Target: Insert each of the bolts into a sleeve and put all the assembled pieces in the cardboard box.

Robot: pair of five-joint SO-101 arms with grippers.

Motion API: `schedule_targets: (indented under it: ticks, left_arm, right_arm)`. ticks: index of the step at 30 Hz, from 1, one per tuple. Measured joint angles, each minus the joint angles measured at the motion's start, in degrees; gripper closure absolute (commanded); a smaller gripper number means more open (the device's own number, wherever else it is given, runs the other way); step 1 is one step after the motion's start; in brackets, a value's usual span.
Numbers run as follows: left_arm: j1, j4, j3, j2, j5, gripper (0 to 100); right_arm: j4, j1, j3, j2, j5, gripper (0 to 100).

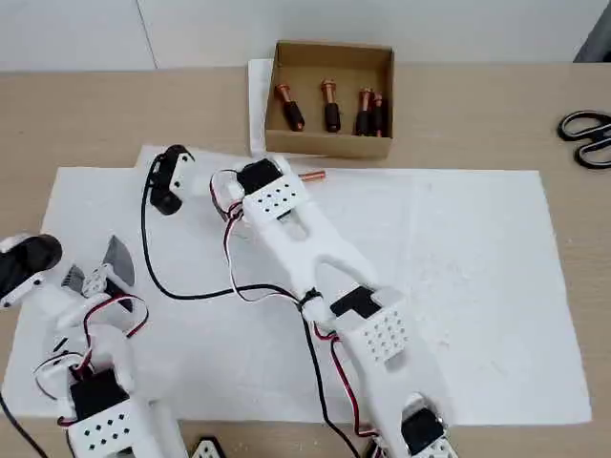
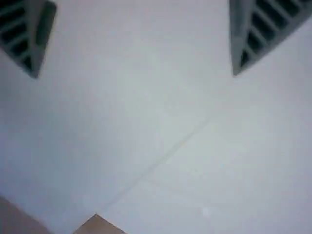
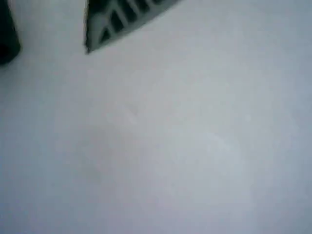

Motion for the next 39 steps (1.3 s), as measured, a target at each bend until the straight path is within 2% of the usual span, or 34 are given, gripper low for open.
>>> schedule_targets:
  ticks: [14, 28, 35, 39]
  left_arm:
    - [0.0, 0.0, 0.0, 0.0, 0.0, 76]
    - [0.0, 0.0, 0.0, 0.0, 0.0, 76]
    - [0.0, 0.0, 0.0, 0.0, 0.0, 76]
    - [0.0, 0.0, 0.0, 0.0, 0.0, 76]
  right_arm:
    - [-2.1, 0.6, 0.0, 0.4, 0.1, 83.1]
    - [7.1, 0.7, 0.0, -1.8, 0.1, 83.1]
    - [8.0, -0.4, 0.1, -6.2, 0.0, 83.0]
    - [7.4, -0.4, 0.1, -7.1, 2.6, 83.0]
